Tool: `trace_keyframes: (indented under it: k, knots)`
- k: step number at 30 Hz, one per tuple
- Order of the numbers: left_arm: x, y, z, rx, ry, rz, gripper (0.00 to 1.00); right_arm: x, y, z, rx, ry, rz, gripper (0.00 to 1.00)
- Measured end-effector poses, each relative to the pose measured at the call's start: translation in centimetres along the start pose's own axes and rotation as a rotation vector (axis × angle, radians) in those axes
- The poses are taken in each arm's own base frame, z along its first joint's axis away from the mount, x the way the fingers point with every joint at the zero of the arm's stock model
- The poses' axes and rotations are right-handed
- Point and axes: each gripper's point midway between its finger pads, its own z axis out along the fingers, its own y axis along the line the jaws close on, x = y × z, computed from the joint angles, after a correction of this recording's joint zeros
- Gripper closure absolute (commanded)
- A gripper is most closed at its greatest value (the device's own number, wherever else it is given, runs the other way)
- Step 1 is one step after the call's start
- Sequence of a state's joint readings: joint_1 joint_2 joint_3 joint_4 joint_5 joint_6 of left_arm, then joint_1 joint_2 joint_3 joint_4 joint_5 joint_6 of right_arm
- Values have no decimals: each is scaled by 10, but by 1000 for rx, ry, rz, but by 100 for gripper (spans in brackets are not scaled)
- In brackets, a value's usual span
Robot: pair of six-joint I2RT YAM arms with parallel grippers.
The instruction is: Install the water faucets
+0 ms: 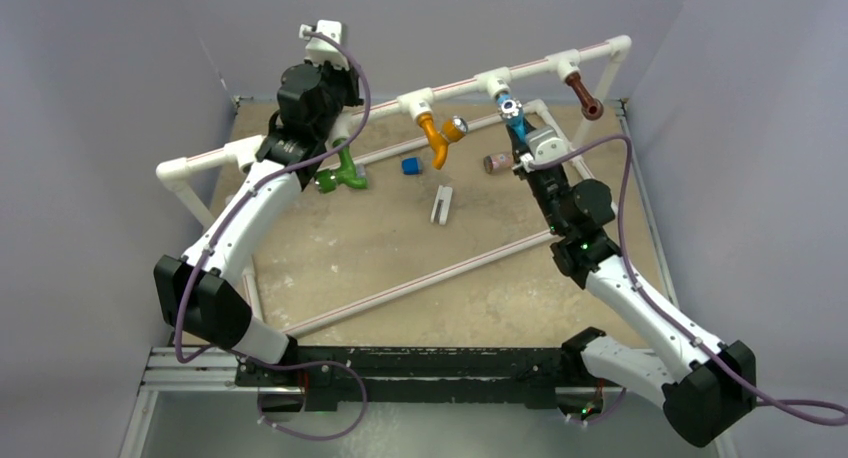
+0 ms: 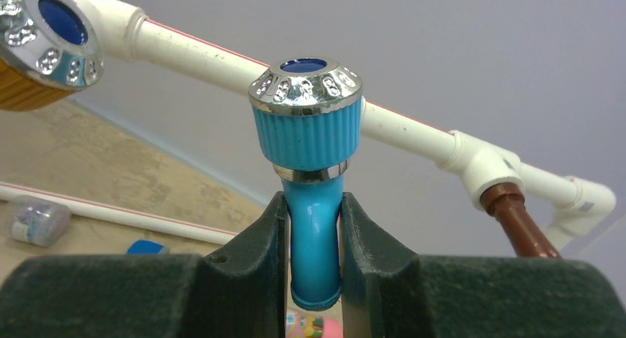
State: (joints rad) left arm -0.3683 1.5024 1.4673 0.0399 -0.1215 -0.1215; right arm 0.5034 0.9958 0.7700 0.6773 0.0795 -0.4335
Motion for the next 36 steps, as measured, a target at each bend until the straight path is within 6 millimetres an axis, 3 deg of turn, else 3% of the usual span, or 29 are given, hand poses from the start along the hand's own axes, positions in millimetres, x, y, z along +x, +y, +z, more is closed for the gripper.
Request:
trace_keyframes:
  k: [6,15,27,32,36]
  knots:
    - [0,0,1,6,-3,-1,100,5,1,5,49,4,180,100]
    - [-2,1,1,6,-14,-2,100,4,-1,10,195,23,737,100]
    - [-1,0,1,12,-12,-2,100,6,11,7,291,37,1389,100]
    - [-1,0,1,16,-9,-1,100,7,17,5,304,28,1594,100]
    - [0,-1,0,20,-6,-1,100,5,16,3,317,26,1656,100]
